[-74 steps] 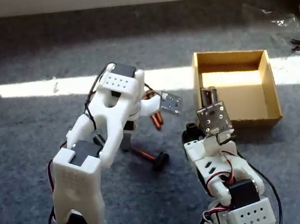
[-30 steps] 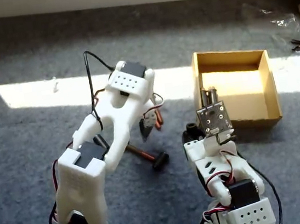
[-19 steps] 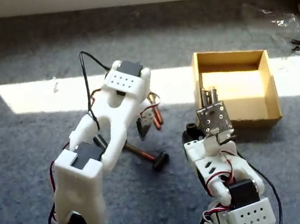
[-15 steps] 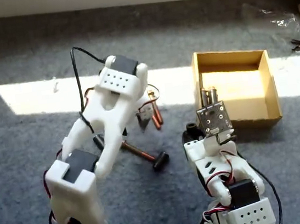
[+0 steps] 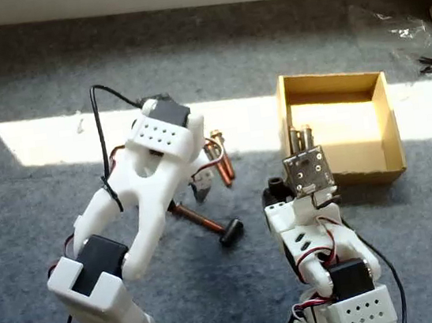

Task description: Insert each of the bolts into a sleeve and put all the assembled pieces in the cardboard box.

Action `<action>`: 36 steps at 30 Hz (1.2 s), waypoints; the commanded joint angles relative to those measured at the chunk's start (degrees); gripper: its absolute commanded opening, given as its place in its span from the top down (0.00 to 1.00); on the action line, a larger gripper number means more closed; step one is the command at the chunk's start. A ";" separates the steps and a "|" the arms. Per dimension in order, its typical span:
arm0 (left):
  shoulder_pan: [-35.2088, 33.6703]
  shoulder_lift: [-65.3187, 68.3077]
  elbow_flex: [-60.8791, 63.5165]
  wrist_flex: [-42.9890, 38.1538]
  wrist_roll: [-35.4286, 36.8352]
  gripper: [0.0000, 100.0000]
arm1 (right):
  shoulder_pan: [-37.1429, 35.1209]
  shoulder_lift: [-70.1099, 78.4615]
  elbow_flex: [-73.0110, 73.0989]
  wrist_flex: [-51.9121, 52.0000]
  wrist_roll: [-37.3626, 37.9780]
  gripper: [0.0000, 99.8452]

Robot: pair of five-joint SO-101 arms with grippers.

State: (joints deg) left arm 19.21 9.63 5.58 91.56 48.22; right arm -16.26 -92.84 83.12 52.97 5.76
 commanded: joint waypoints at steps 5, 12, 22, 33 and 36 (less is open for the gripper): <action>-0.48 -2.77 4.97 -11.96 4.13 0.83 | -0.31 -0.57 -0.40 -1.98 0.70 1.00; -2.59 -2.86 8.84 -14.24 9.32 0.83 | -0.31 -0.57 -0.40 -1.98 0.70 1.00; -4.88 -2.86 14.81 -19.16 14.51 0.83 | -0.31 -0.57 -0.48 -1.98 0.70 1.00; -5.23 -2.77 16.04 -21.54 15.12 0.92 | -0.22 -0.57 -0.48 -1.98 0.70 1.00; -5.23 -2.77 17.10 -24.70 14.86 1.00 | -0.22 -0.57 -0.48 -1.98 0.70 1.00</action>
State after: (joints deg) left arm 14.90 9.45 22.20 69.41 62.73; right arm -16.26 -92.84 83.12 52.97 5.76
